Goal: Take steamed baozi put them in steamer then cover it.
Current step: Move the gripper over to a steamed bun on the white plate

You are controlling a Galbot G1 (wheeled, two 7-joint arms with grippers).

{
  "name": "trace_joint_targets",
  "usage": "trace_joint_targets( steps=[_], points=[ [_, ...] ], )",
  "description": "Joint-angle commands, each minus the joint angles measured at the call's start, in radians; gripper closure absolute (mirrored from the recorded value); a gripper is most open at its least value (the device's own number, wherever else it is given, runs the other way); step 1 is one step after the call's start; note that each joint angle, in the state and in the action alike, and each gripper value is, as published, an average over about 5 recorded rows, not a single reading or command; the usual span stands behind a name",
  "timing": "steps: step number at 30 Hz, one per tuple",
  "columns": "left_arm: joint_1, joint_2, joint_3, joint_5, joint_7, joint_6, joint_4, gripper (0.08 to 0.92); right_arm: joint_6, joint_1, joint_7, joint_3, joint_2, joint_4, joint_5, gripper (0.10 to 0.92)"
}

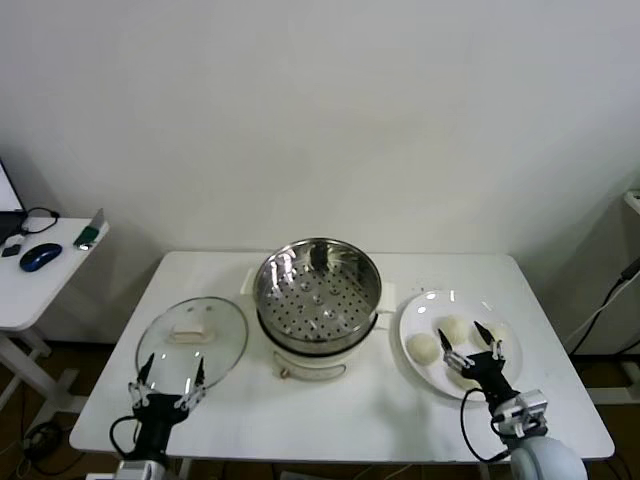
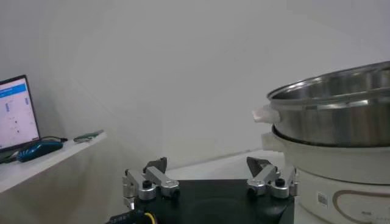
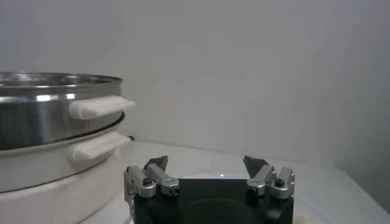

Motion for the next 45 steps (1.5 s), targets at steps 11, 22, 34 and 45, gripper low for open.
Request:
trace_joint_targets(
  steps=[11, 22, 34, 45],
  points=[
    [-0.001, 0.003, 0.006, -0.026, -0.002, 0.000, -0.003, 0.177, -0.074, 0.557, -0.760, -0.376, -0.603, -0.320, -0.172, 0.203],
    [0.001, 0.011, 0.000, -0.026, -0.001, 0.003, -0.002, 0.177, 0.028, 1.179, -0.932, -1.005, -0.617, -0.571, -0.343, 0.203],
    [0.001, 0.007, -0.003, -0.024, -0.001, 0.011, -0.004, 0.177, 0.034, 1.571, -0.960, -1.567, -0.416, -0.780, -0.271, 0.203],
    [0.005, 0.012, -0.021, -0.034, -0.001, 0.012, -0.002, 0.177, 0.028, 1.533, -0.936, -1.595, -0.263, -0.888, -0.287, 0.203]
  ],
)
